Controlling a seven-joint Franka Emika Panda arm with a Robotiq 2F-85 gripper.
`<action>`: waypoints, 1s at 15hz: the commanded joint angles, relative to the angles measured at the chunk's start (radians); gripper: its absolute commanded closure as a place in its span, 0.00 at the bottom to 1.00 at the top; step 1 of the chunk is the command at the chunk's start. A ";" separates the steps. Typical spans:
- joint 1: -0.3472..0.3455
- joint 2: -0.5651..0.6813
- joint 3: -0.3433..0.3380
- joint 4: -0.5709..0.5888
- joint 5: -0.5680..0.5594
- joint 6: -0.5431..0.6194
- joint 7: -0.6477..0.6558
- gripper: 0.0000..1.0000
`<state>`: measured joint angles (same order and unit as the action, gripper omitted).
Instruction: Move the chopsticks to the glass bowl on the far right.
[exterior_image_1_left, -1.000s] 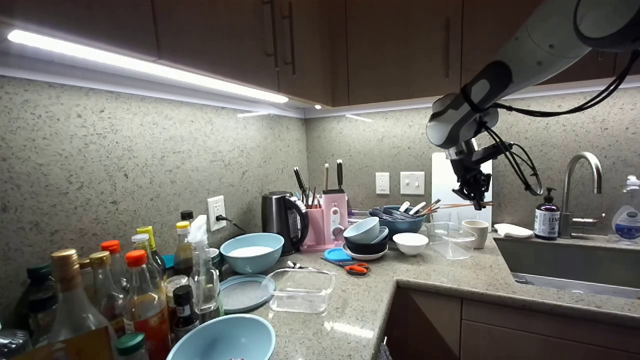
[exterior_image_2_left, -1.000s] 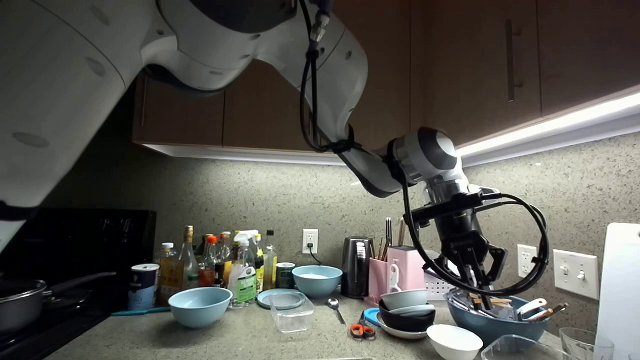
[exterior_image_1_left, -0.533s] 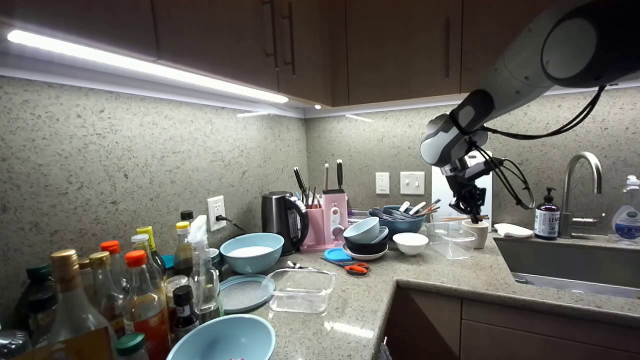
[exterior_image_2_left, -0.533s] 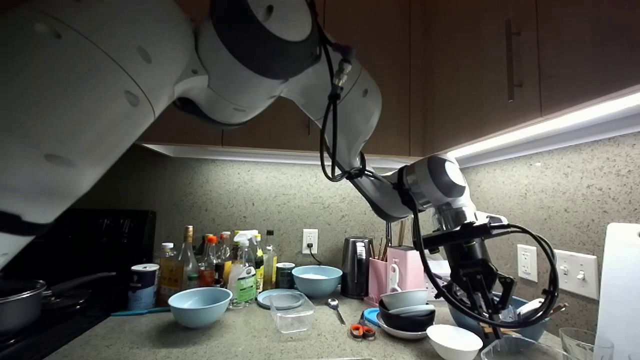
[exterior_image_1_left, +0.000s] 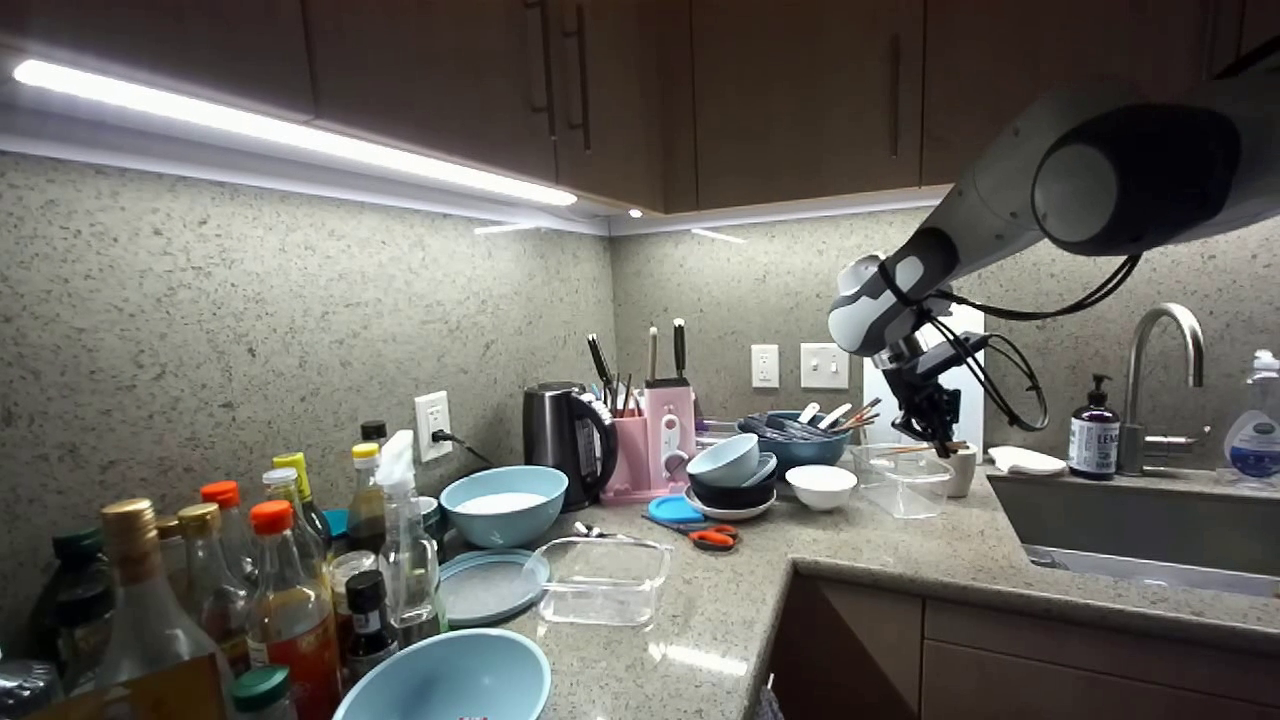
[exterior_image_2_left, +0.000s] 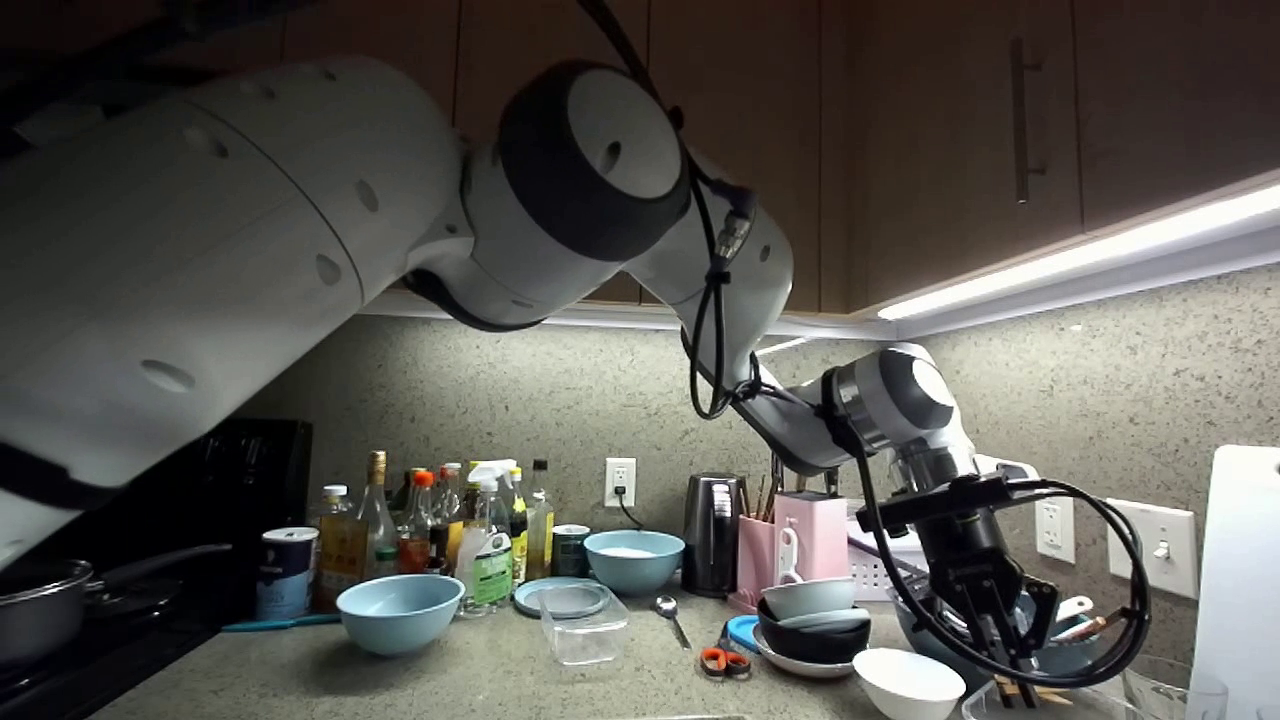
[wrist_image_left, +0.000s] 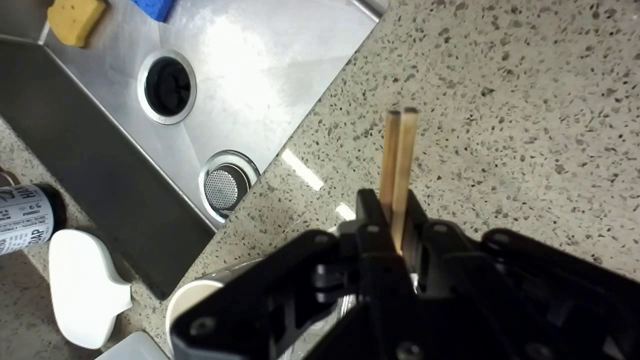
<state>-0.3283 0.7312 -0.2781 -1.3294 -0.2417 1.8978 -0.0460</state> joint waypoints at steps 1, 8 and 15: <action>-0.029 0.069 0.016 0.120 0.002 -0.063 -0.066 0.92; -0.053 0.180 0.016 0.274 -0.005 -0.140 -0.106 0.92; -0.069 0.219 -0.004 0.331 -0.008 -0.152 -0.106 0.45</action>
<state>-0.3819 0.9360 -0.2795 -1.0339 -0.2439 1.7653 -0.1148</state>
